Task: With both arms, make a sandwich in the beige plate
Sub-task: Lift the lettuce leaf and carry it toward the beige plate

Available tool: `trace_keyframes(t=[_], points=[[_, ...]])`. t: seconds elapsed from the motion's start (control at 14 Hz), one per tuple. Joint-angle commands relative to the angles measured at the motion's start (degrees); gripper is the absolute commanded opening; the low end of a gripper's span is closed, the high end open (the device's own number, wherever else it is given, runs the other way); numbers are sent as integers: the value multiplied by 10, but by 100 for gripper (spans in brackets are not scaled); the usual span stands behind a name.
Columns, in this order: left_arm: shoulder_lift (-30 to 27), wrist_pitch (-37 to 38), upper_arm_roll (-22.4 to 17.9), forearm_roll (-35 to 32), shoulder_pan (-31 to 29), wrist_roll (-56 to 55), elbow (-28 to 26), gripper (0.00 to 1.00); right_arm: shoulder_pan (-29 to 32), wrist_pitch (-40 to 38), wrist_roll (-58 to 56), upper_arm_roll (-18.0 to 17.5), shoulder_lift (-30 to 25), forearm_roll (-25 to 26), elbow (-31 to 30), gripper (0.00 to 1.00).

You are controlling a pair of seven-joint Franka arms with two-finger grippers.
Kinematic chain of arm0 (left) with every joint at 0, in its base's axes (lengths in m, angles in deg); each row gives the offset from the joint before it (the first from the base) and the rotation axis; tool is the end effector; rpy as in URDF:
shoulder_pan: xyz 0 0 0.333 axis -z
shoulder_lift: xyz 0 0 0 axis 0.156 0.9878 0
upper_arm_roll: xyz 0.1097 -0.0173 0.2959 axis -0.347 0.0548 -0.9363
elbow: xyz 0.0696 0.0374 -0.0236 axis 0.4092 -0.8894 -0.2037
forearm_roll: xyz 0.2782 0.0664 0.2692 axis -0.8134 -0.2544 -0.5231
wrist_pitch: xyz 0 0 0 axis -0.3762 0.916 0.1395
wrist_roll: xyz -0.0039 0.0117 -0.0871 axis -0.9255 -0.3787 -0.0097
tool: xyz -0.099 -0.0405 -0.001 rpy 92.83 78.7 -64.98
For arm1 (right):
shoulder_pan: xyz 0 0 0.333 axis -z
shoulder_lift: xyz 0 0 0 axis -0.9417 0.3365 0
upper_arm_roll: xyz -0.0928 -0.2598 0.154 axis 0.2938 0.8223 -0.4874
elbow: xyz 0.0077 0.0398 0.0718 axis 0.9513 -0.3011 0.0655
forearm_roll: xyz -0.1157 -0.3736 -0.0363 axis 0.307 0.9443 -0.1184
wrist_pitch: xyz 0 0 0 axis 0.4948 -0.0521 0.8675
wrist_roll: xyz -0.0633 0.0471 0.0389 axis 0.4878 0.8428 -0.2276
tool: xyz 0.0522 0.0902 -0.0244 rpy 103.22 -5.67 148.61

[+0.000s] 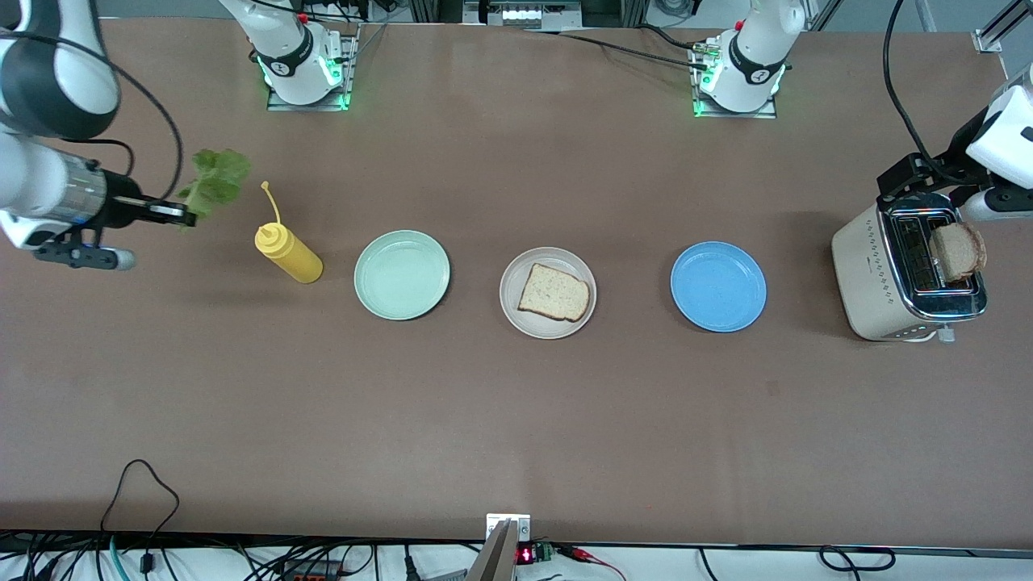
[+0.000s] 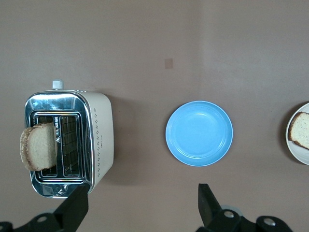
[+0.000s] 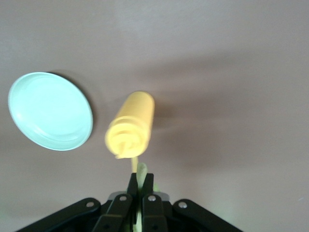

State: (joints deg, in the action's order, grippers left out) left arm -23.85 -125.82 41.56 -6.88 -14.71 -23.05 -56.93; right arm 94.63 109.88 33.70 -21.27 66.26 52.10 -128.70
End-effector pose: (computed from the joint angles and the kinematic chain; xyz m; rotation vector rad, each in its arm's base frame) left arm 0.5417 -0.0008 0.5996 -3.0913 -0.0858 -0.0059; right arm 0.5548 0.0148 0.4537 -3.0028 0.3216 0.4119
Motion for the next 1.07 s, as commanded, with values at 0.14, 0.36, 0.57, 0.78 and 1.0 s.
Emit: trace_keyframes(t=[0.14, 0.36, 0.57, 0.78, 1.0], points=[[-3, 5, 5, 8, -3, 5, 0, 100, -86, 38, 216, -4, 26, -19, 16, 0], [-3, 5, 6, 8, -3, 5, 0, 100, -136, 106, 350, -4, 59, -65, 18, 0], [-3, 4, 6, 8, -3, 5, 0, 100, -192, 166, 500, -4, 99, -65, 28, 0], [-1, -1, 6, 8, -3, 5, 0, 100, -235, 259, 646, -4, 151, -66, 44, 0], [0, -2, 7, 8, -2, 4, 1, 100, -278, 361, 751, -1, 199, -114, 61, 0]])
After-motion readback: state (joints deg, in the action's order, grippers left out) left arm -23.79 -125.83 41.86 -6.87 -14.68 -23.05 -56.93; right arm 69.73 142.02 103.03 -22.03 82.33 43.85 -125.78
